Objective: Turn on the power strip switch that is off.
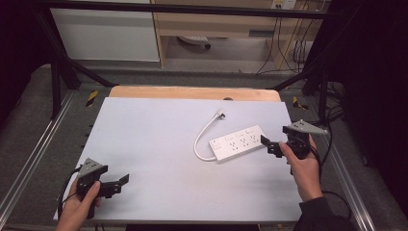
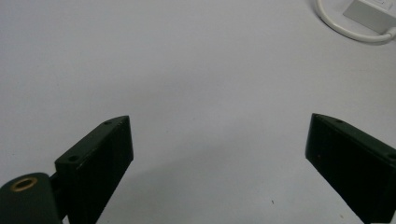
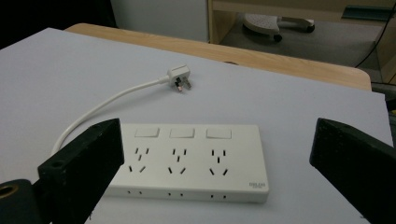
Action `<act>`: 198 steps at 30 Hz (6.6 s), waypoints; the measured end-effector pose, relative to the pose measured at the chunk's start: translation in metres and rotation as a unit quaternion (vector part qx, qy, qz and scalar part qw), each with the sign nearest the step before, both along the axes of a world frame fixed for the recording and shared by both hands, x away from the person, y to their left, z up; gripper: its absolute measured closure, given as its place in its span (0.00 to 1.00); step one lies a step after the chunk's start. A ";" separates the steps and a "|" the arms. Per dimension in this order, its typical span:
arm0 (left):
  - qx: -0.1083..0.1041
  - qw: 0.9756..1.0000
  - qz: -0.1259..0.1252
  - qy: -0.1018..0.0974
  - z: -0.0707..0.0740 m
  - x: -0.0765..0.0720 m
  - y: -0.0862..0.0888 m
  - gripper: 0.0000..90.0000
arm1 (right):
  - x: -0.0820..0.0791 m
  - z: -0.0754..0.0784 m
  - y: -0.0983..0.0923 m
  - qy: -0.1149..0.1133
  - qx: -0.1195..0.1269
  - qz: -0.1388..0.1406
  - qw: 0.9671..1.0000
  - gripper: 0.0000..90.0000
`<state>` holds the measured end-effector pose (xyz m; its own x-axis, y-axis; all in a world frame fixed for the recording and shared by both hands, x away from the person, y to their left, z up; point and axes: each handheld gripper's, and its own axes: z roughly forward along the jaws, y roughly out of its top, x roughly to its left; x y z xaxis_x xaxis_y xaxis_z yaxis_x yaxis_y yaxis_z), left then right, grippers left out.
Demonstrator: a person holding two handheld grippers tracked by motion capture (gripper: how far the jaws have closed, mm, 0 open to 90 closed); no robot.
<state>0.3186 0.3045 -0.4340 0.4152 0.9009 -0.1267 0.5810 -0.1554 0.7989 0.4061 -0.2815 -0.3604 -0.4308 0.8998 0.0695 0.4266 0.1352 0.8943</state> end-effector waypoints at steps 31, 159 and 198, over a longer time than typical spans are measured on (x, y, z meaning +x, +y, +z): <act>0.003 1.000 -0.004 0.003 -0.001 0.001 -0.002 0.09 | 0.052 -0.002 0.007 -0.003 0.022 -0.045 0.999 0.13; 0.012 1.000 -0.012 0.006 -0.002 0.001 -0.002 0.09 | 0.088 -0.079 0.044 0.053 -0.024 -0.012 0.998 0.99; 0.018 1.000 -0.018 0.009 -0.003 0.001 -0.003 0.10 | 0.084 -0.084 0.046 0.047 -0.022 -0.008 0.999 1.00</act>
<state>0.3192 0.3017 -0.4367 0.4448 0.8897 -0.1026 0.5893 -0.2044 0.7817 0.4900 -0.2356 -0.4446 -0.4102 0.9093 0.0703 0.5113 0.1655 0.8433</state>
